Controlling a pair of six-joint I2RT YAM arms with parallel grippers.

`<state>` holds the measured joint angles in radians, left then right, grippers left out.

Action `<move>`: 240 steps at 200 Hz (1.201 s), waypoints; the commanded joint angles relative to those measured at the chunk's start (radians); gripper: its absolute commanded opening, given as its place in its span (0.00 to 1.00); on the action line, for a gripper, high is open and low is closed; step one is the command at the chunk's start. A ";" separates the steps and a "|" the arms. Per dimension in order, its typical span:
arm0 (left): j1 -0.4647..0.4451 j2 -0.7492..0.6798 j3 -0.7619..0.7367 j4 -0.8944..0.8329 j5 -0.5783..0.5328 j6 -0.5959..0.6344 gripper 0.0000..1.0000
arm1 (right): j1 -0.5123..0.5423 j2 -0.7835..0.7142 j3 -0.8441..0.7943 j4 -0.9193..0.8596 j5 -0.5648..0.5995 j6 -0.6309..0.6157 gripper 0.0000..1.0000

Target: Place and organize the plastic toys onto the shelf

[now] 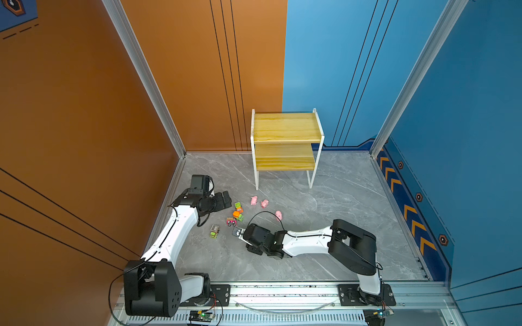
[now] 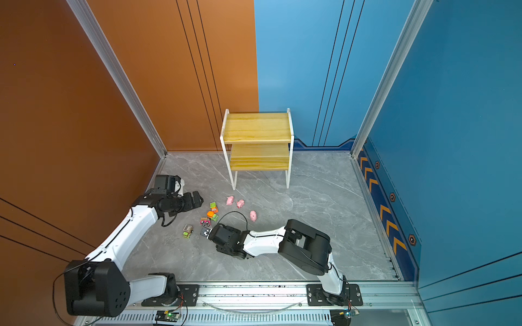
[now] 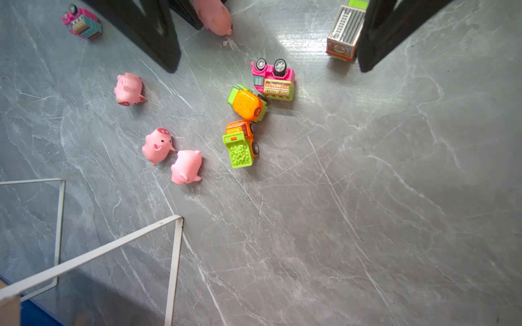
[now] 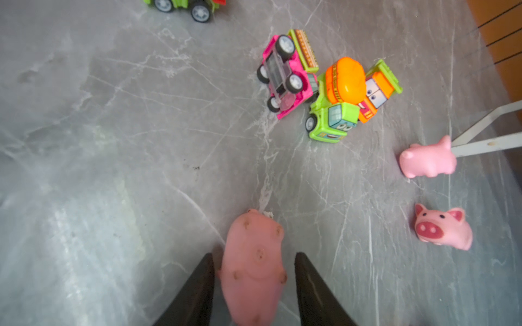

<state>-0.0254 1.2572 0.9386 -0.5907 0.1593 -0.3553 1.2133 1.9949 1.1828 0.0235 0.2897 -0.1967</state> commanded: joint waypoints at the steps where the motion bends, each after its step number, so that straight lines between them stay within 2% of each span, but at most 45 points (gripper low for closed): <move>1: 0.007 -0.019 -0.012 0.008 0.019 0.004 0.99 | -0.020 0.008 0.019 -0.036 0.016 0.020 0.39; 20: 0.005 -0.022 -0.013 0.008 0.021 0.003 0.99 | -0.036 -0.029 -0.005 -0.024 -0.013 0.049 0.32; 51: 0.002 -0.026 -0.015 0.012 0.030 -0.002 0.99 | -0.061 -0.118 -0.053 -0.017 -0.063 0.125 0.28; 131: -0.069 -0.065 -0.023 0.023 0.040 0.004 0.99 | -0.180 -0.447 -0.315 0.025 -0.115 0.444 0.27; 170: -0.157 -0.086 -0.018 0.023 0.016 0.021 0.99 | -0.320 -0.657 -0.457 -0.045 -0.126 0.600 0.28; 198: -0.241 -0.080 0.007 0.020 0.008 0.018 0.99 | -0.479 -0.771 -0.514 -0.151 -0.179 0.713 0.29; 240: -0.383 -0.052 0.085 0.020 -0.012 0.017 0.99 | -0.702 -0.807 -0.561 -0.257 -0.306 0.843 0.29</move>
<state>-0.3470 1.1912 0.9581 -0.5735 0.1692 -0.3550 0.5896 1.1954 0.6582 -0.1139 0.0818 0.5243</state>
